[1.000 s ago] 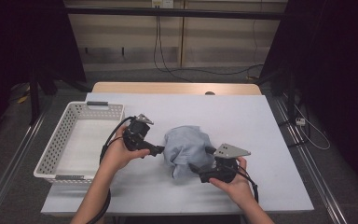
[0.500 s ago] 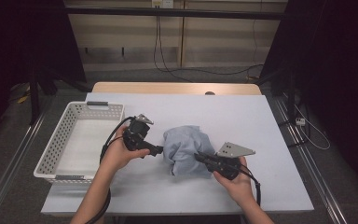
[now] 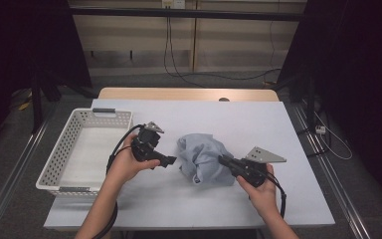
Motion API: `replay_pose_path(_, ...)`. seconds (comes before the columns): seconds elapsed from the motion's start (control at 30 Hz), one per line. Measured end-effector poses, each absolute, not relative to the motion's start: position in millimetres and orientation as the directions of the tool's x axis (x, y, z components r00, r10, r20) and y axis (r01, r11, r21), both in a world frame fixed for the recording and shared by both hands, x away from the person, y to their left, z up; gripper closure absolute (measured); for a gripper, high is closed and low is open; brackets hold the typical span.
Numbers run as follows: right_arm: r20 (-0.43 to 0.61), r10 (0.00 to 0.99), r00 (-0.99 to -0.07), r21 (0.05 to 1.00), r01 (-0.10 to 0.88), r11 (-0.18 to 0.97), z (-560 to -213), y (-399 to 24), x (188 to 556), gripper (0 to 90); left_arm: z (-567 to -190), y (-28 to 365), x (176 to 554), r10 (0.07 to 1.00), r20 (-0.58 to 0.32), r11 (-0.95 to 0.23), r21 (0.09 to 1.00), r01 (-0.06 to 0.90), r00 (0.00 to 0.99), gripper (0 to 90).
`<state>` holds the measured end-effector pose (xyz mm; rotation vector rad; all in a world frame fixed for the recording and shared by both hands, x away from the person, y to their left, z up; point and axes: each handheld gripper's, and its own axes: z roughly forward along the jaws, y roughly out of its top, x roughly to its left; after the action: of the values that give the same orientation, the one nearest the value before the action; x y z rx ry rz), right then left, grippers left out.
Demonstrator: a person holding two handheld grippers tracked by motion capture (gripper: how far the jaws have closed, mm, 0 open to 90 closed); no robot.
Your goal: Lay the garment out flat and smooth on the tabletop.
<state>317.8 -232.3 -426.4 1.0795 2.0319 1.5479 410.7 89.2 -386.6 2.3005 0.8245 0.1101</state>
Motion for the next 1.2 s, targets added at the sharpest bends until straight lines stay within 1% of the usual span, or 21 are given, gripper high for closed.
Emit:
replay_pose_path(0.07, 0.16, 0.76, -0.63, 0.932, 0.351, 0.095, -427, -235, 318, 89.4, -388, 87, 410, 0.583, -0.157, -0.564, 0.628, 0.536, 0.797, 7.5)
replay_pose_path(0.27, 0.18, 0.768, -0.615, 0.926, 0.369, 0.079, -428, -238, 319, 89.4, -391, 79, 408, 0.563, -0.147, -0.585, 0.623, 0.519, 0.813, 7.5)
replay_pose_path(0.43, 0.178, 0.779, -0.601, 0.927, 0.368, 0.072, -429, -239, 319, 89.4, -392, 69, 405, 0.536, -0.156, -0.597, 0.625, 0.503, 0.83, 7.5)
replay_pose_path(0.57, 0.2, 0.785, -0.587, 0.926, 0.376, 0.046, -429, -238, 319, 89.4, -392, 62, 401, 0.519, -0.165, -0.599, 0.63, 0.495, 0.839, 7.8)
replay_pose_path(0.67, 0.196, 0.789, -0.582, 0.928, 0.371, 0.044, -430, -238, 320, 89.4, -392, 59, 399, 0.499, -0.168, -0.613, 0.625, 0.484, 0.85, 10.6)
replay_pose_path(0.83, 0.193, 0.791, -0.58, 0.928, 0.37, 0.044, -429, -236, 321, 89.4, -389, 56, 397, 0.484, -0.169, -0.616, 0.631, 0.471, 0.858, 11.2)
replay_pose_path(0.9, 0.194, 0.791, -0.58, 0.928, 0.37, 0.044, -429, -235, 321, 89.4, -389, 57, 396, 0.465, -0.181, -0.619, 0.633, 0.465, 0.866, 14.7)
replay_pose_path(1.03, 0.195, 0.791, -0.58, 0.928, 0.37, 0.043, -429, -236, 321, 89.3, -392, 55, 396, 0.461, -0.187, -0.625, 0.626, 0.467, 0.868, 16.9)
replay_pose_path(1.1, 0.194, 0.792, -0.58, 0.929, 0.369, 0.042, -429, -235, 321, 89.3, -395, 51, 395, 0.446, -0.203, -0.628, 0.623, 0.466, 0.872, 20.4)
replay_pose_path(1.2, 0.196, 0.794, -0.576, 0.928, 0.369, 0.039, -429, -235, 321, 89.3, -396, 46, 392, 0.434, -0.204, -0.637, 0.619, 0.459, 0.877, 27.8)
